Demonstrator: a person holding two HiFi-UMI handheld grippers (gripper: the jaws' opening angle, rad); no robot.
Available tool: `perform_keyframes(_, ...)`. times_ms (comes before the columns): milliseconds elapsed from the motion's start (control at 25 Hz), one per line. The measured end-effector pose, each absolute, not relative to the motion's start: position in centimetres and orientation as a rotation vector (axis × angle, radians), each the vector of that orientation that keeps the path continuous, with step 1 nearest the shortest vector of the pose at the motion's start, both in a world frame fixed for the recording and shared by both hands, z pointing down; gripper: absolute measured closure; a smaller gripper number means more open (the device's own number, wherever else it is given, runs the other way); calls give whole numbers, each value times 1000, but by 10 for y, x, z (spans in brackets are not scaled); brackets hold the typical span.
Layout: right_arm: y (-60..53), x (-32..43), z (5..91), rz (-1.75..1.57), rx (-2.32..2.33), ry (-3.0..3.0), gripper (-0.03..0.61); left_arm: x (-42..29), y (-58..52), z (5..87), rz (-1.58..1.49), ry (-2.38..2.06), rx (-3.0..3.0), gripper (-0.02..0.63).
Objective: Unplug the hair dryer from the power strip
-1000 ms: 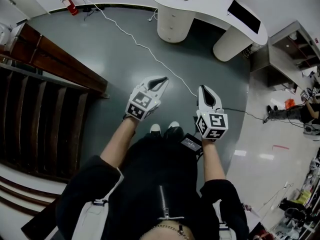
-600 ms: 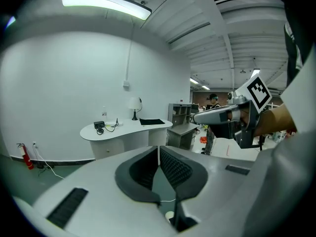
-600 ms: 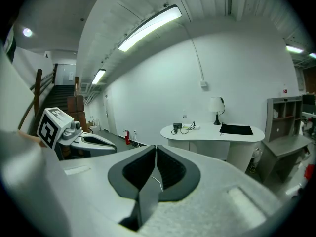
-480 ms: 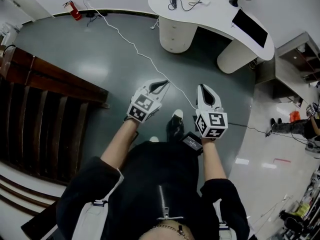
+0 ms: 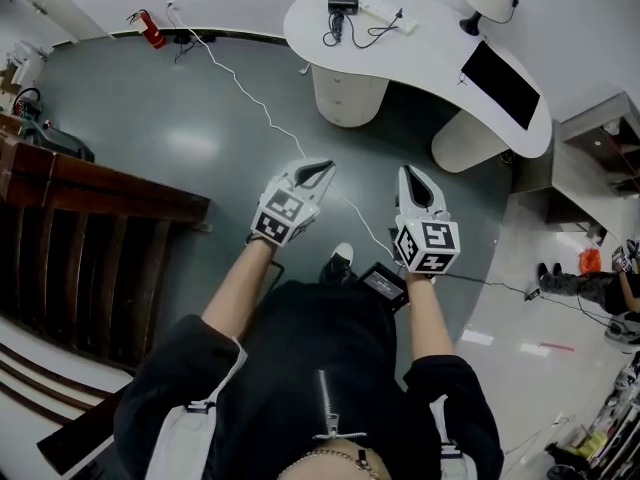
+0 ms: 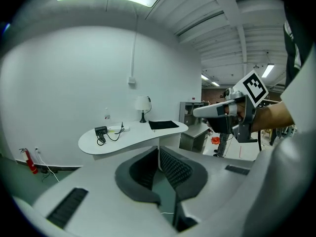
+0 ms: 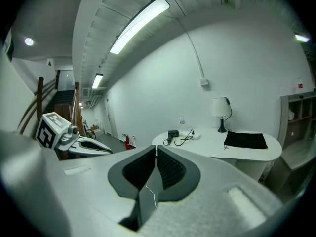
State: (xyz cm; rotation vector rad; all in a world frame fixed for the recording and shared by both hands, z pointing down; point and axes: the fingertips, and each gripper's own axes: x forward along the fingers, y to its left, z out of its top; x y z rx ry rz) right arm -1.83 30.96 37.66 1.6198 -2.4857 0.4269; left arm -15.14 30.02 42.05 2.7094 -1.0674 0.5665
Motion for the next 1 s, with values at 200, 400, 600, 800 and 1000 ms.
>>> perform_keyframes(200,277,-3,383,441,1566,-2516,574,-137,272,421,590,-1108,2691,594)
perform_keyframes(400,255,-1,385,455,1543,-2542,574,-134,249,422,611,-1131,2682,594)
perform_keyframes(600,230,5,385,451,1539,-2546,574,-125,221,424,613,-1120,2689,594)
perform_keyframes(800,193,11,388,428,1555,-2532,574,-115,178,429,599,-1094,2711,594)
perform_keyframes(1000,140,17,388,429,1590,-2507,574,-105,121,431,581,-1049,2731,594)
